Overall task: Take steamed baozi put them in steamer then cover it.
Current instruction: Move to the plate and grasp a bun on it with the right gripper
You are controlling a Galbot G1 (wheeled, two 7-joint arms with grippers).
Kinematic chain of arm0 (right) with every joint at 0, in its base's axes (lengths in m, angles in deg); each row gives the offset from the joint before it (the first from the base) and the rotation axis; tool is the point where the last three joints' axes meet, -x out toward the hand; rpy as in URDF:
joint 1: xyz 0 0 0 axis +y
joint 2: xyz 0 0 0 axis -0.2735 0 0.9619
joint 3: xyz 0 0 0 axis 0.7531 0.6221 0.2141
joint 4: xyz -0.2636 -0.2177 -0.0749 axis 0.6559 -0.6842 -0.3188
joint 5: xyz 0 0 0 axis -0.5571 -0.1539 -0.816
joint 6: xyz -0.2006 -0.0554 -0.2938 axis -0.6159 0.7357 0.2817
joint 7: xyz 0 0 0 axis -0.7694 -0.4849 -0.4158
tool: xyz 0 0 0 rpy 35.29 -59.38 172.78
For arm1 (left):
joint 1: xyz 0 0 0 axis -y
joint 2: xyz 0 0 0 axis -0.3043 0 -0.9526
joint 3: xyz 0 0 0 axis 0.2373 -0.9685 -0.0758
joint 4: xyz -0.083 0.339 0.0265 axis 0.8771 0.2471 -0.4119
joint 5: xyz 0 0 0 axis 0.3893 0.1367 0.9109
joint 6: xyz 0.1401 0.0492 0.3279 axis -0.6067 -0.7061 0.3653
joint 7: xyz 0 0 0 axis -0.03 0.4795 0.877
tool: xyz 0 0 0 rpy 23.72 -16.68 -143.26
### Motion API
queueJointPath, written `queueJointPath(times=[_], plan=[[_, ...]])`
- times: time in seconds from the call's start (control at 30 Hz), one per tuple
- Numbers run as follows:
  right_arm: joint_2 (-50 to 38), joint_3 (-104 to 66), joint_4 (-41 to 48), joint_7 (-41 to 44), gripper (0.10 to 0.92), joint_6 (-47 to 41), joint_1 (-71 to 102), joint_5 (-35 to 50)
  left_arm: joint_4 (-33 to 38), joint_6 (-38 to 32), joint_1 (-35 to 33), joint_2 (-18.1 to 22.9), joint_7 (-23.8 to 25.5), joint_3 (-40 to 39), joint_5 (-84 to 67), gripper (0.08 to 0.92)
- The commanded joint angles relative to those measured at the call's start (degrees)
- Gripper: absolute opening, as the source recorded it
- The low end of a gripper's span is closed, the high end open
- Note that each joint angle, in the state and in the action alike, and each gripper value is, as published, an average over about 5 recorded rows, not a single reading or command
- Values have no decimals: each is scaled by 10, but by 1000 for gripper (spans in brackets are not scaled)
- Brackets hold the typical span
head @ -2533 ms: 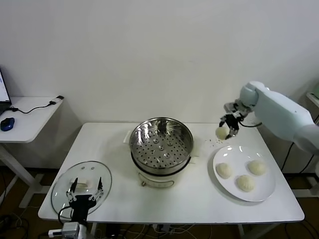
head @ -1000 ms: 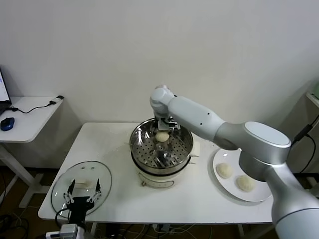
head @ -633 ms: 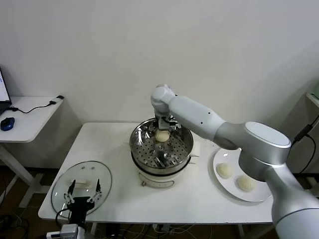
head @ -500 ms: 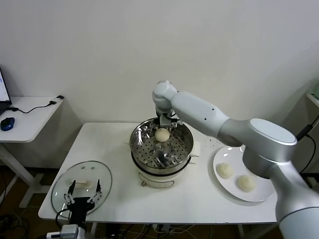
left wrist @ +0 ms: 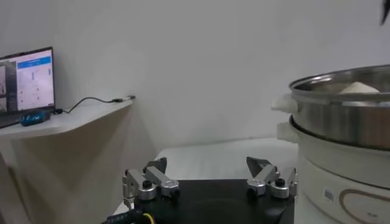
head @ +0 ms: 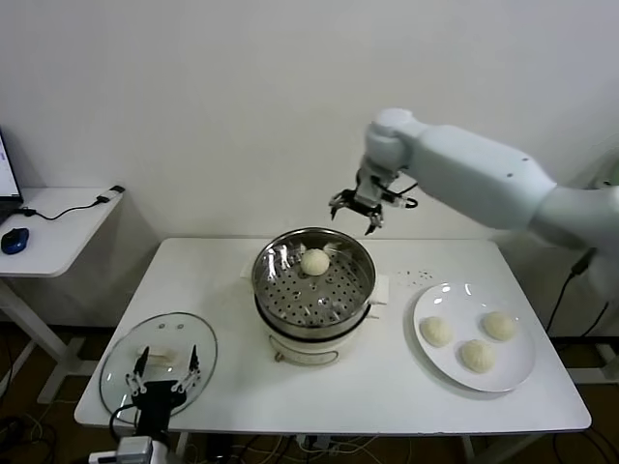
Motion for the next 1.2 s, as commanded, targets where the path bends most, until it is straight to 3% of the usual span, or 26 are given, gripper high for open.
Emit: queueJointPath(times=[0.03,0.37,0.67,1.2], plan=[[-188,77,-62,-40,823,-282,-11,259,8,-4,-5,0,4,-3,-22,823],[-221,14,-41,-7,823,-295,149,179,4,-11,-11,2,5,-1,-23,823],[-181,-65,0,0,823,-272,269,78,-3,-11,-11,4,4,-2,-17,823],[-111,-133,86,-11,823,-242,333,5,-14,-15,-12,4,3,-1,-9,823]])
